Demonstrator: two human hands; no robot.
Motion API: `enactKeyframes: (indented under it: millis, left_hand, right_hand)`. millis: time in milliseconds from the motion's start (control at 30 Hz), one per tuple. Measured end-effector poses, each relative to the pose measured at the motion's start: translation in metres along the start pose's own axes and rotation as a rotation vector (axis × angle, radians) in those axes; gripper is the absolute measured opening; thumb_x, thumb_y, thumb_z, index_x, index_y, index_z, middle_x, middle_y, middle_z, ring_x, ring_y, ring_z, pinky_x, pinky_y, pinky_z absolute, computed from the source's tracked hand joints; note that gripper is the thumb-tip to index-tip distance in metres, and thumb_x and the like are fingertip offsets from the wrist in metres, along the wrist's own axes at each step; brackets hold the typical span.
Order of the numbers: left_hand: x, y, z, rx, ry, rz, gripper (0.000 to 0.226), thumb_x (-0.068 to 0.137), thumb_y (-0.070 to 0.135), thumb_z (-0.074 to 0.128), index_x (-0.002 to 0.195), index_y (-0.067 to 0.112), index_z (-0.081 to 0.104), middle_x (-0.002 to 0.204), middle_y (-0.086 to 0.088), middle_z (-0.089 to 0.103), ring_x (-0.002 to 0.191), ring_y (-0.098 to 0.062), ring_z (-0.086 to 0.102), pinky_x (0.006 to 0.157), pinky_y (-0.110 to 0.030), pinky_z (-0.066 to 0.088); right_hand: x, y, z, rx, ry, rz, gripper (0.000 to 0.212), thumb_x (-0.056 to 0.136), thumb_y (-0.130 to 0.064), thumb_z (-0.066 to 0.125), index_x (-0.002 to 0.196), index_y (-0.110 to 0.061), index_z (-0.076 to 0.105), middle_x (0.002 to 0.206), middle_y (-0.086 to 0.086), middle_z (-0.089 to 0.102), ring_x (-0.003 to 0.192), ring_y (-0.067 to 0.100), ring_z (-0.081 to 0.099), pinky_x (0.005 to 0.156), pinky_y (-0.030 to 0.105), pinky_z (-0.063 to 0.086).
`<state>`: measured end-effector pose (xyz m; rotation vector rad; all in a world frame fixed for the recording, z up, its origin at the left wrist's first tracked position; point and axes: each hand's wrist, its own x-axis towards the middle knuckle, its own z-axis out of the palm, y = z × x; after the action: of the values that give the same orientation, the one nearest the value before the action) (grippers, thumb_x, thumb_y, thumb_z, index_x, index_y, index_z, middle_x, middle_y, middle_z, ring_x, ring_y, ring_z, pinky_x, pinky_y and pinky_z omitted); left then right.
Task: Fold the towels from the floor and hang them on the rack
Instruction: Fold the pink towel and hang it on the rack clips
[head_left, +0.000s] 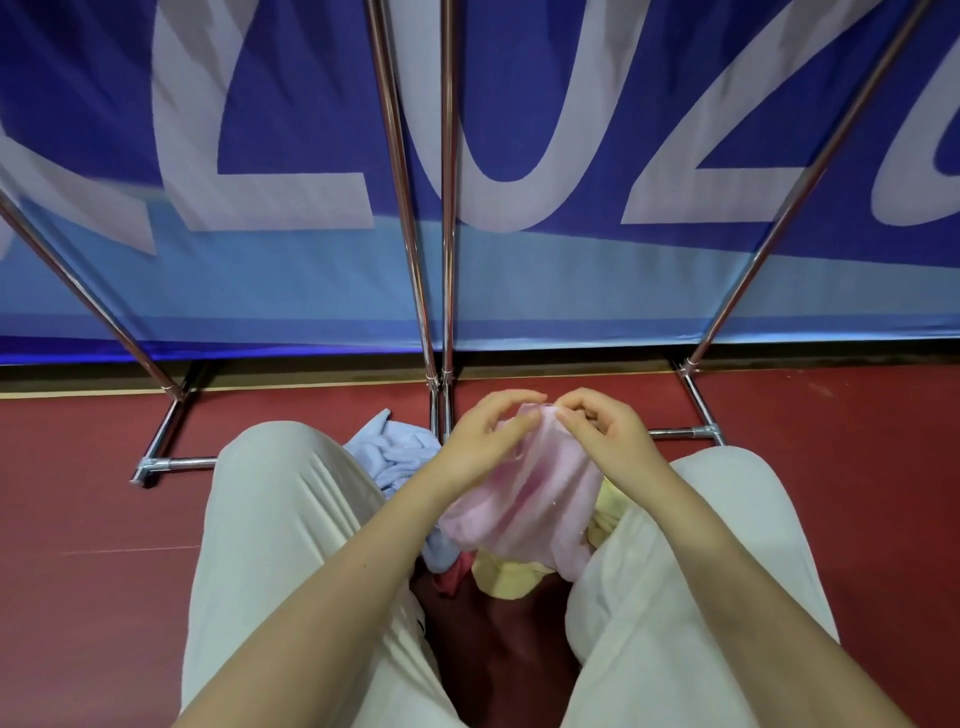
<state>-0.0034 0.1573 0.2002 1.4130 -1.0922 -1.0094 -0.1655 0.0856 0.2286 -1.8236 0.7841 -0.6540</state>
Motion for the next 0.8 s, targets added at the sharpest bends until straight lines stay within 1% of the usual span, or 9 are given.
enactKeyframes:
  millis: [133,233,300,400,500,567,633,700,800]
  left_hand:
    - [-0.001,-0.007,0.007,-0.006,-0.088,-0.048,0.008,0.096,0.013,0.058,0.1,0.014,0.065,0.075,0.008,0.059,0.058,-0.002,0.051,0.058,-0.019,0.043]
    - [-0.002,-0.011,0.01,-0.039,-0.093,-0.068,0.005,0.095,0.014,0.059,0.093,0.018,0.059,0.068,0.013,0.059,0.055,-0.006,0.05,0.056,-0.02,0.041]
    - [-0.003,-0.012,0.012,-0.001,-0.092,-0.063,0.012,0.095,0.02,0.059,0.105,0.026,0.058,0.076,0.016,0.062,0.06,-0.007,0.053,0.062,-0.021,0.043]
    - [-0.005,-0.011,0.016,0.066,-0.145,-0.067,0.025,0.096,0.025,0.056,0.115,0.042,0.057,0.108,0.015,0.062,0.086,-0.006,0.059,0.082,-0.027,0.049]
    - [-0.006,-0.012,0.017,0.078,-0.165,-0.1,0.021,0.097,0.017,0.055,0.114,0.023,0.064,0.129,0.006,0.058,0.113,-0.011,0.056,0.1,-0.028,0.044]
    - [-0.007,-0.014,0.018,0.066,-0.161,-0.099,0.013,0.096,0.011,0.055,0.105,0.006,0.063,0.119,0.01,0.062,0.098,-0.009,0.059,0.086,-0.024,0.048]
    - [-0.007,-0.016,0.019,0.052,-0.13,-0.109,0.012,0.095,0.01,0.056,0.098,-0.001,0.059,0.088,0.015,0.064,0.072,-0.01,0.055,0.067,-0.023,0.045]
    - [-0.005,-0.017,0.019,0.073,-0.062,-0.1,0.008,0.093,0.013,0.06,0.088,0.007,0.058,0.069,0.008,0.057,0.064,-0.012,0.049,0.061,-0.025,0.041]
    - [-0.003,-0.014,0.016,0.145,0.069,-0.023,0.012,0.09,0.013,0.065,0.081,0.019,0.06,0.071,0.001,0.062,0.059,-0.009,0.053,0.06,-0.018,0.042]
  right_hand:
    - [-0.003,0.004,-0.003,0.017,-0.031,0.015,0.011,0.094,-0.007,0.056,0.09,-0.004,0.066,0.083,0.005,0.064,0.077,0.009,0.054,0.074,0.02,0.043]
    - [-0.003,0.011,-0.004,0.023,-0.031,0.021,0.017,0.088,-0.021,0.056,0.09,-0.007,0.066,0.086,0.012,0.065,0.079,0.012,0.055,0.075,0.024,0.044]
    - [-0.004,0.014,-0.006,0.026,-0.058,0.031,0.018,0.087,-0.024,0.055,0.089,-0.011,0.067,0.086,0.014,0.065,0.079,0.014,0.056,0.074,0.024,0.045]
    - [-0.007,0.016,-0.009,0.022,-0.131,0.027,0.013,0.093,-0.011,0.055,0.088,-0.011,0.066,0.084,0.009,0.065,0.079,0.008,0.057,0.074,0.017,0.044]
    - [-0.009,0.02,-0.012,0.02,-0.169,0.028,0.014,0.092,-0.011,0.054,0.087,-0.008,0.066,0.085,0.011,0.065,0.08,0.008,0.058,0.075,0.017,0.044]
    - [-0.009,0.023,-0.013,0.017,-0.164,0.033,0.014,0.091,-0.013,0.054,0.087,-0.009,0.066,0.086,0.013,0.064,0.081,0.01,0.058,0.075,0.018,0.044]
    - [-0.008,0.026,-0.014,-0.005,-0.137,0.044,0.015,0.093,-0.008,0.054,0.087,-0.013,0.066,0.085,0.014,0.063,0.079,0.011,0.056,0.074,0.019,0.043]
    - [-0.007,0.027,-0.014,-0.034,-0.085,0.051,0.016,0.093,-0.006,0.055,0.087,-0.015,0.066,0.085,0.012,0.063,0.079,0.011,0.055,0.074,0.02,0.043]
    - [-0.006,0.03,-0.013,-0.104,-0.044,0.081,0.014,0.092,-0.011,0.058,0.089,-0.023,0.066,0.084,0.007,0.063,0.076,0.005,0.053,0.074,0.02,0.043]
